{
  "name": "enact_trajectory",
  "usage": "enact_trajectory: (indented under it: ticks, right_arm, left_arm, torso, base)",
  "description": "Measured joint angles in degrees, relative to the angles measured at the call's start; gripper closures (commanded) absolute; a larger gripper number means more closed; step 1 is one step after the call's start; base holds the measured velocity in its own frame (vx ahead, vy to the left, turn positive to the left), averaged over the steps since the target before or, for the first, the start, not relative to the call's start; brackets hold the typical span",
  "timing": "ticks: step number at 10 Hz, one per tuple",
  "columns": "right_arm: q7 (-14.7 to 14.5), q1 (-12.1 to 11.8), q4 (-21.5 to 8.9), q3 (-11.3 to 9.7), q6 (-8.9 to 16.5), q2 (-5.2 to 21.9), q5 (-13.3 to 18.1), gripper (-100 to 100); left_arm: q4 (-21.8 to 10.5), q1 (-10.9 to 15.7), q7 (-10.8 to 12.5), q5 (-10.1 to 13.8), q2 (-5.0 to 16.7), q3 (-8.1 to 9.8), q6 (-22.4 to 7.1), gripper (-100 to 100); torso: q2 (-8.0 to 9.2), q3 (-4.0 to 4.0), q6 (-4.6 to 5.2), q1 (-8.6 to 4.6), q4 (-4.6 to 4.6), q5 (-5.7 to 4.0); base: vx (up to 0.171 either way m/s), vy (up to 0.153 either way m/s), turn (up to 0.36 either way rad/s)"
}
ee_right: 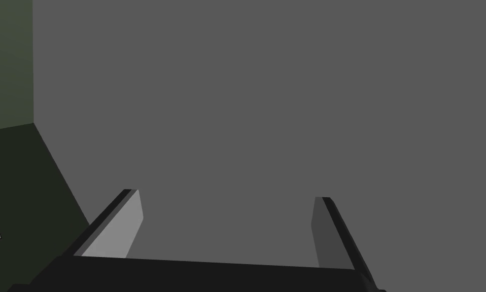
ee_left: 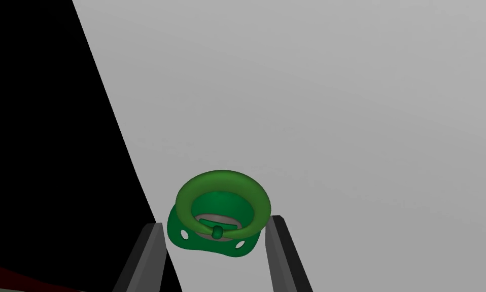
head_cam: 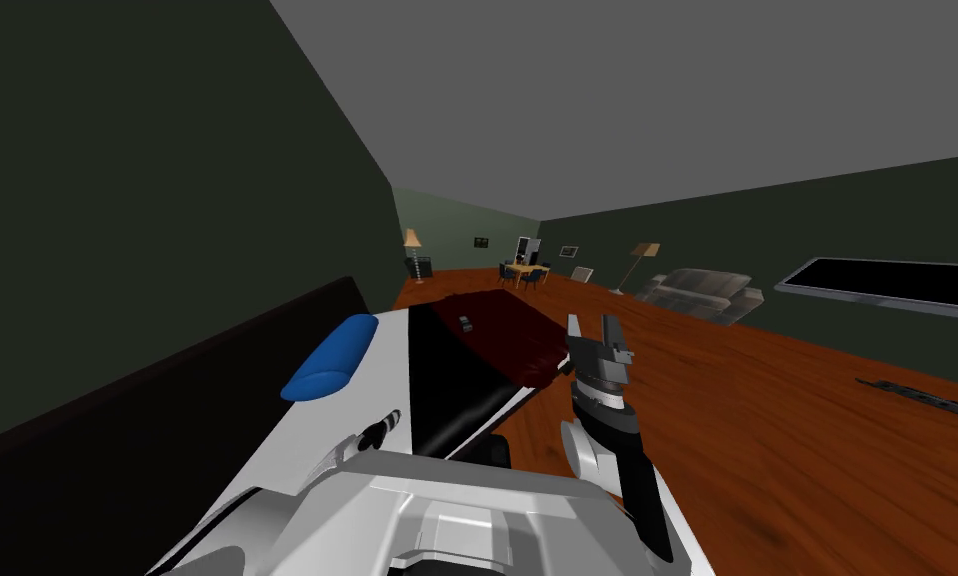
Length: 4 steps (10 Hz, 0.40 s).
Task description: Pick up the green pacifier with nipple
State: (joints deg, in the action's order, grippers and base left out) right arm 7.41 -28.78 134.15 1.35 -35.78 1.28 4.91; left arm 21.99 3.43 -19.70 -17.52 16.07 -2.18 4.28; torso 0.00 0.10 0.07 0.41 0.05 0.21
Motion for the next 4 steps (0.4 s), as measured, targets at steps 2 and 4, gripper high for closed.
enact_trajectory:
  ticks: [2, 4]
  right_arm:
    - [0.0, 0.0, 0.0, 0.0, 0.0, 0.0, 0.0, 0]
    - [0.0, 0.0, 0.0, 0.0, 0.0, 0.0, 0.0, 0]
  left_arm:
    - [3.4, -0.7, 3.8, 1.2, 1.4, -3.49, -2.7, 100]
    - [1.8, 0.1, 3.1, 1.1, 1.3, -2.57, -2.0, 0]
  torso:
    - [-0.13, -0.06, -0.02, -0.01, -0.01, 0.01]
    - [-0.39, -0.21, -0.02, 0.11, -0.07, 0.04]
  base:
    - [-0.05, -0.019, -0.019]
    - [0.0, 0.0, 0.0]
